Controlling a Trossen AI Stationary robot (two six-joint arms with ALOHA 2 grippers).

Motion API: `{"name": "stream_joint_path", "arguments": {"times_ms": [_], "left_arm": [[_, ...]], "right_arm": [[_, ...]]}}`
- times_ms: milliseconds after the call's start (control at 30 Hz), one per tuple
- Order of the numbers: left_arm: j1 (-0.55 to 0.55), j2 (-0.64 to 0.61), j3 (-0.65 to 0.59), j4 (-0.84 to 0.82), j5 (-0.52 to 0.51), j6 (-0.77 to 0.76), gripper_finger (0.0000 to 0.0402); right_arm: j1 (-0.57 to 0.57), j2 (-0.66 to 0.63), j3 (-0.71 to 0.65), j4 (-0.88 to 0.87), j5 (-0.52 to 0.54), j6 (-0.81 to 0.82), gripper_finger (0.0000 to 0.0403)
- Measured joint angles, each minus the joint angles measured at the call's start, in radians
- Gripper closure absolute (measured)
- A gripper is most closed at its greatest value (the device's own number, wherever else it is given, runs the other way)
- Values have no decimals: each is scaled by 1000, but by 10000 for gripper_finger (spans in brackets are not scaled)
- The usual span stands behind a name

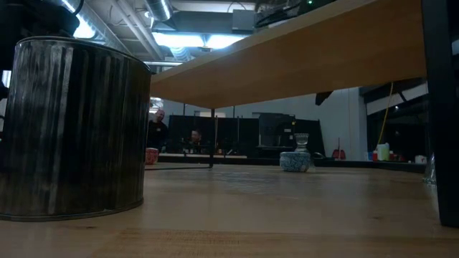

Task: Pick & Place candle stick holders
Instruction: Put the right transparent candle holder on the shelf

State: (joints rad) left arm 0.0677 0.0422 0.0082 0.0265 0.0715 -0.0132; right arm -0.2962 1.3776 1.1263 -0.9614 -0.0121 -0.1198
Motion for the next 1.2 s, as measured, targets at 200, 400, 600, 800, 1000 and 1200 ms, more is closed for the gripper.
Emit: {"name": "stream_joint_path", "arguments": {"times_ms": [200,400,600,800,1000,1200], "left_arm": [[0,0,0,0,0,0,398],[0,0,0,0,0,0,398],[0,0,0,0,0,0,398],[0,0,0,0,0,0,398],[0,0,0,0,0,0,398],[0,0,0,0,0,0,398]], "right_arm": [[11,-73,-63,-47,0,13,4],[41,-139,-86,-116,-3,34,4],[69,-203,-130,-131,-3,34,4],[88,-240,-161,-190,-3,34,4],[105,-288,-186,-194,-23,30,4],[137,-325,-230,-213,-27,35,4]]}}
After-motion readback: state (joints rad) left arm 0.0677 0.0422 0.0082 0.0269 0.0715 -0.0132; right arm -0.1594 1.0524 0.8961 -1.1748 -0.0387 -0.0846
